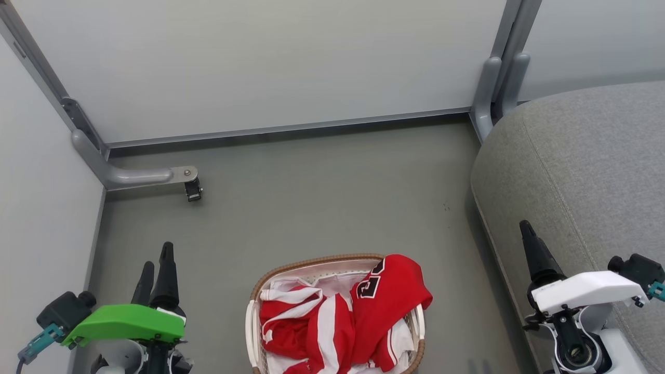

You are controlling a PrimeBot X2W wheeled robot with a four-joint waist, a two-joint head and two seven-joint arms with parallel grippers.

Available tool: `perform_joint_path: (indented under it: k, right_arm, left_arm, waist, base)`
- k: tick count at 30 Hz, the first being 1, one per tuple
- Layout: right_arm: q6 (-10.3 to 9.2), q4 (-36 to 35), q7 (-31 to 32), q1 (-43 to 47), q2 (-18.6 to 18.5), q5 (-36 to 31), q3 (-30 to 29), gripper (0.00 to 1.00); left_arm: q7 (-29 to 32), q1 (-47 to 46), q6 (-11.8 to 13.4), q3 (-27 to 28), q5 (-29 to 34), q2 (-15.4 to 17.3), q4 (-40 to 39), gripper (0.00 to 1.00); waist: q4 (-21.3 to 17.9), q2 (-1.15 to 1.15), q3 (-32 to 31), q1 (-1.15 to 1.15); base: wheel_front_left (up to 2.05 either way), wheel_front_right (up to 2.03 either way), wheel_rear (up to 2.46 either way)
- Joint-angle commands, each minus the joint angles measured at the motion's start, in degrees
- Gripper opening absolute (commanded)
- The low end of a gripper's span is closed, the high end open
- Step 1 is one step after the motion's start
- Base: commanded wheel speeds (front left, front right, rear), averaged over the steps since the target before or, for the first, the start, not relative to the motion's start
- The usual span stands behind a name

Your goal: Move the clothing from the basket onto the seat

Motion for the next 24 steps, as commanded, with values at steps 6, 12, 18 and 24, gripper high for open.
perform_joint_path:
  k: [6, 12, 18, 24]
  right_arm:
    - [0.02, 0.5, -1.8, -3.1, -1.1, -7.1, 1.5, 1.00]
    - [0.02, 2.1, -2.9, -3.9, -1.2, -12.7, 2.3, 1.00]
    - [0.02, 2.5, -4.0, -3.9, -0.9, -16.8, 2.5, 1.00]
    - [0.02, 3.1, -5.1, -3.1, -1.0, -21.6, 2.8, 1.00]
  left_arm:
    - [-1.6, -2.5, 2.0, -2.2, 7.2, 1.6, 1.0, 1.00]
    - [-2.8, -2.7, 3.4, -3.9, 11.7, 2.3, 2.4, 1.00]
    - [-3.9, -2.4, 5.1, -5.0, 15.8, 2.8, 3.2, 1.00]
    - [-5.0, -2.0, 7.1, -5.8, 20.0, 3.0, 3.3, 1.00]
  waist:
    - [0.1, 0.00, 0.2, -0.01]
    - [0.3, 0.00, 0.3, -0.01]
    - [0.5, 0.00, 0.3, -0.01]
    - [0.7, 0.00, 0.2, -0.01]
  base:
    - [0.00, 0.00, 0.00]
    - [0.00, 0.00, 0.00]
    - [0.00, 0.00, 0.00]
    - [0.00, 0.00, 0.00]
